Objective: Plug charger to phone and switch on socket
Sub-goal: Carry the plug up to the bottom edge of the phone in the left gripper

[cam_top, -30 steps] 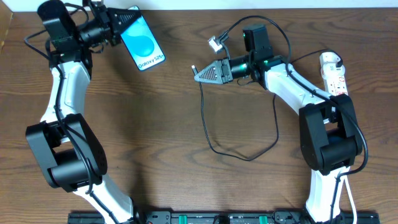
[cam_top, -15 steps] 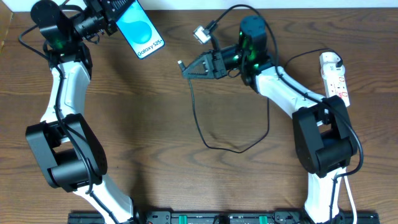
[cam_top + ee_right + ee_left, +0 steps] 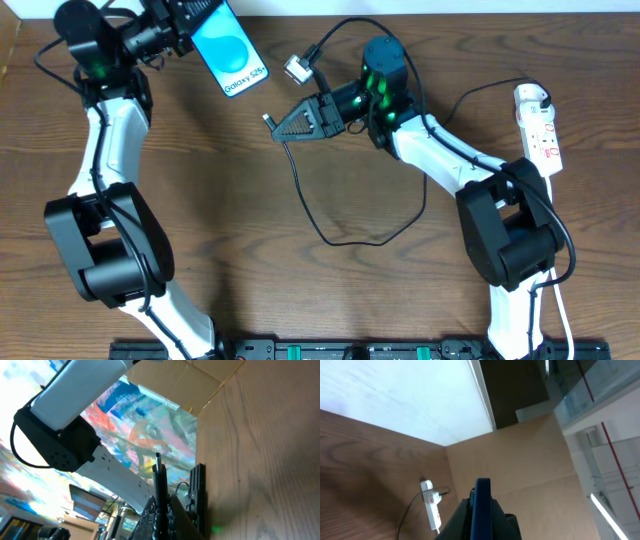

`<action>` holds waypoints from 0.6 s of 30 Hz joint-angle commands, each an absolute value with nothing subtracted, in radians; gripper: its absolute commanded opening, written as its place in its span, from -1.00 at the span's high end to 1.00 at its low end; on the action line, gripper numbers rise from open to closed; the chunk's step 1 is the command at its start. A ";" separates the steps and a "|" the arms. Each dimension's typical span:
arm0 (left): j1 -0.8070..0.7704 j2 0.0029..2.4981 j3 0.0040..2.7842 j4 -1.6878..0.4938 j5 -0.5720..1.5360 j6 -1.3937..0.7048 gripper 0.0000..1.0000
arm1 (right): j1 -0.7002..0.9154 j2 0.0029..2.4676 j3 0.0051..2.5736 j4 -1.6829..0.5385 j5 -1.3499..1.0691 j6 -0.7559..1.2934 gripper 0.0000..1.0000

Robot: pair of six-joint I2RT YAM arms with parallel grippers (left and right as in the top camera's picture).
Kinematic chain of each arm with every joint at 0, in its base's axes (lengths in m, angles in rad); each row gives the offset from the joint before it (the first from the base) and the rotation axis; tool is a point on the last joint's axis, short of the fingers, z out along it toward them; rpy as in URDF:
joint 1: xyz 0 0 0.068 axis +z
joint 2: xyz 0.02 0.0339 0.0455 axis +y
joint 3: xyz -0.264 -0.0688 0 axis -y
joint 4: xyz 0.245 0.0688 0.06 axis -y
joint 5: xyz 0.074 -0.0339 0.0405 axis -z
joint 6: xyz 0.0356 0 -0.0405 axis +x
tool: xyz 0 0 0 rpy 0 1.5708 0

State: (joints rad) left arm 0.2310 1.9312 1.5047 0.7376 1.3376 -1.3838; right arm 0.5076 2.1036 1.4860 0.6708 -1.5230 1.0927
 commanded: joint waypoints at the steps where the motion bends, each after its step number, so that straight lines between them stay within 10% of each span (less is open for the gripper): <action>1: 0.213 1.895 1.526 0.750 1.371 -1.343 0.85 | 0.520 2.109 1.499 0.674 -1.526 1.107 0.98; 18: 0.197 1.895 1.526 0.750 1.414 -1.336 0.85 | 0.518 2.109 1.499 0.706 -1.434 1.105 0.98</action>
State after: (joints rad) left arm 0.1989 1.9312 1.5047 0.7387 1.3945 -1.3460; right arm 0.5140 2.1036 1.4860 0.7006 -1.4658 1.0992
